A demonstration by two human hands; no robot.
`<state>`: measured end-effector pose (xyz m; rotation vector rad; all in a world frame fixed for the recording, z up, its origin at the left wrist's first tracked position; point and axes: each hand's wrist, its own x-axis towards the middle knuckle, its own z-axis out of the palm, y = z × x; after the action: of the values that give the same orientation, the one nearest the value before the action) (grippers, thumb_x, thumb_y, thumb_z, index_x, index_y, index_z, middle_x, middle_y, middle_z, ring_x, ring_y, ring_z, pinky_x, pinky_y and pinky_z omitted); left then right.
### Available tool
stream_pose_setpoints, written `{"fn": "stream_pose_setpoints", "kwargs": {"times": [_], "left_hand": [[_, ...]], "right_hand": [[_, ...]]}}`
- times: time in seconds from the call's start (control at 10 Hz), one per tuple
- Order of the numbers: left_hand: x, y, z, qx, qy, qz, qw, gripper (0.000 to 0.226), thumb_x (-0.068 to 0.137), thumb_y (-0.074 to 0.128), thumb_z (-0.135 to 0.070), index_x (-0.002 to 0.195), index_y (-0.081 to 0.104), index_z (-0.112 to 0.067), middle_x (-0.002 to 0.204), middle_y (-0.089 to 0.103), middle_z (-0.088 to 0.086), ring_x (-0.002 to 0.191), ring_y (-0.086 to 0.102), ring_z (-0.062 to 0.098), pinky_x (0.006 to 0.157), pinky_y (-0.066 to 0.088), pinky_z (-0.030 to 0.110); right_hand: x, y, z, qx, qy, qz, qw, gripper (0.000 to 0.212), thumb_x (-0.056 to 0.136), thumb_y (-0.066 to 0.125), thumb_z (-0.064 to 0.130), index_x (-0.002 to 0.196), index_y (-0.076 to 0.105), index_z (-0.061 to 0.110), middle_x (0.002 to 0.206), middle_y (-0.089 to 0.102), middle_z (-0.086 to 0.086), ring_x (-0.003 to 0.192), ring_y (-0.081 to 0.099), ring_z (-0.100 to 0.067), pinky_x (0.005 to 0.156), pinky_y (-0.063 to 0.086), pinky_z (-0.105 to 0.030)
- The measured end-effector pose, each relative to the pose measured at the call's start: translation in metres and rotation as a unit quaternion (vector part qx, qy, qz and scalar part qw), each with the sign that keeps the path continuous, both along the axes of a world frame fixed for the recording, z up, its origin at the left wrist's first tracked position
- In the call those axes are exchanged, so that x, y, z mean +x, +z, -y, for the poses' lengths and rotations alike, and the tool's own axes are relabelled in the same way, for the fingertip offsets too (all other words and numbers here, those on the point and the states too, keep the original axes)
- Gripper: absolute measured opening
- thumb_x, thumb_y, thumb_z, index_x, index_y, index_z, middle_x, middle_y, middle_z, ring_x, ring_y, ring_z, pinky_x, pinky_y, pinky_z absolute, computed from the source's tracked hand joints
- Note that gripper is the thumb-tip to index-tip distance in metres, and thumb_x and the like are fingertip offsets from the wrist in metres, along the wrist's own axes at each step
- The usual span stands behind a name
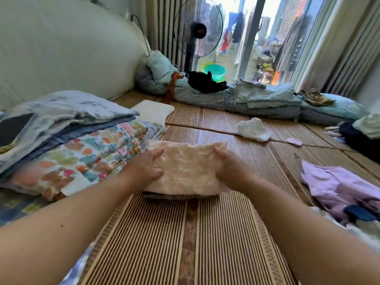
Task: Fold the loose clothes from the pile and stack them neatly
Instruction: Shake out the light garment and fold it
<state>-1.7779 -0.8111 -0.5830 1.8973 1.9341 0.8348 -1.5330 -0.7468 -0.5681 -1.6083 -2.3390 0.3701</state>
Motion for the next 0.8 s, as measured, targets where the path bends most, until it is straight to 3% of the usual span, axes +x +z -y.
{"fn": "stream_pose_setpoints", "kwargs": {"times": [0.1, 0.2, 0.3, 0.4, 0.5, 0.6, 0.7, 0.8], "left_hand": [[-0.014, -0.01, -0.049, -0.021, 0.027, -0.037, 0.999, 0.07, 0.082, 0.068, -0.02, 0.146, 0.039, -0.021, 0.143, 0.049, 0.009, 0.125, 0.05, 0.025, 0.098, 0.038, 0.026], [-0.019, -0.034, -0.084, -0.094, 0.032, -0.105, 0.99, 0.069, 0.081, 0.064, -0.025, 0.145, 0.04, -0.025, 0.156, 0.022, 0.017, 0.138, 0.034, 0.03, 0.111, 0.029, 0.028], [-0.024, -0.063, -0.104, -0.177, 0.028, -0.144, 0.973, 0.07, 0.078, 0.053, -0.039, 0.145, 0.033, -0.041, 0.158, -0.021, 0.011, 0.145, 0.005, 0.041, 0.119, 0.014, 0.042], [-0.025, -0.079, -0.109, -0.196, 0.013, -0.169, 0.966, 0.079, 0.07, 0.037, -0.045, 0.147, 0.026, -0.04, 0.161, -0.005, 0.008, 0.145, 0.002, 0.041, 0.116, 0.009, 0.048], [-0.021, -0.08, -0.104, -0.184, 0.025, -0.164, 0.969, 0.072, 0.076, 0.038, -0.04, 0.147, 0.023, -0.041, 0.161, 0.006, 0.002, 0.144, 0.005, 0.035, 0.115, 0.013, 0.053], [-0.002, -0.068, -0.086, -0.121, 0.034, -0.145, 0.981, 0.066, 0.084, 0.038, -0.027, 0.144, 0.021, -0.048, 0.161, 0.003, -0.005, 0.144, -0.004, 0.026, 0.111, 0.001, 0.061], [0.051, -0.051, -0.058, -0.089, -0.056, -0.108, 0.989, 0.065, 0.087, 0.037, -0.029, 0.145, 0.018, -0.051, 0.161, -0.003, -0.008, 0.144, -0.013, 0.02, 0.111, -0.008, 0.059], [0.139, -0.045, -0.017, -0.056, -0.157, -0.099, 0.981, 0.061, 0.091, 0.044, -0.042, 0.145, 0.019, -0.05, 0.161, 0.002, -0.01, 0.145, -0.009, 0.017, 0.113, -0.004, 0.059]], "right_hand": [[-0.021, -0.012, -0.042, 0.022, 0.002, -0.012, 1.0, 0.02, 0.1, 0.047, 0.026, 0.119, 0.053, 0.025, 0.128, 0.053, -0.007, 0.111, 0.055, -0.019, 0.081, 0.043, -0.02], [-0.032, -0.041, -0.076, -0.053, -0.002, -0.026, 0.998, 0.032, 0.099, 0.049, 0.023, 0.127, 0.049, 0.008, 0.127, 0.052, -0.009, 0.116, 0.052, -0.032, 0.083, 0.046, -0.015], [-0.036, -0.068, -0.089, -0.046, 0.022, 0.166, 0.985, 0.051, 0.096, 0.046, 0.008, 0.135, 0.026, -0.018, 0.151, 0.024, -0.029, 0.132, 0.02, -0.057, 0.108, 0.031, -0.064], [-0.035, -0.075, -0.094, -0.086, -0.056, 0.048, 0.994, 0.059, 0.098, 0.038, 0.036, 0.149, 0.01, 0.042, 0.157, -0.026, -0.01, 0.145, 0.009, -0.041, 0.111, 0.021, -0.065], [-0.031, -0.077, -0.087, -0.045, -0.024, 0.145, 0.988, 0.062, 0.094, 0.036, 0.044, 0.148, 0.005, 0.048, 0.157, -0.028, -0.001, 0.147, 0.011, -0.033, 0.113, 0.017, -0.062], [-0.016, -0.063, -0.068, 0.009, -0.026, 0.118, 0.993, 0.065, 0.093, 0.039, 0.043, 0.15, 0.008, 0.044, 0.161, -0.016, 0.0, 0.147, 0.01, -0.03, 0.113, 0.017, -0.057], [0.013, -0.045, -0.025, 0.052, -0.033, 0.09, 0.994, 0.066, 0.092, 0.044, 0.05, 0.149, 0.011, 0.044, 0.162, -0.005, 0.001, 0.148, 0.008, -0.026, 0.115, 0.013, -0.055], [0.063, -0.03, 0.037, 0.066, -0.05, 0.056, 0.995, 0.066, 0.089, 0.053, 0.047, 0.147, 0.022, 0.043, 0.162, 0.009, 0.0, 0.147, 0.014, -0.023, 0.115, 0.013, -0.056]]}}
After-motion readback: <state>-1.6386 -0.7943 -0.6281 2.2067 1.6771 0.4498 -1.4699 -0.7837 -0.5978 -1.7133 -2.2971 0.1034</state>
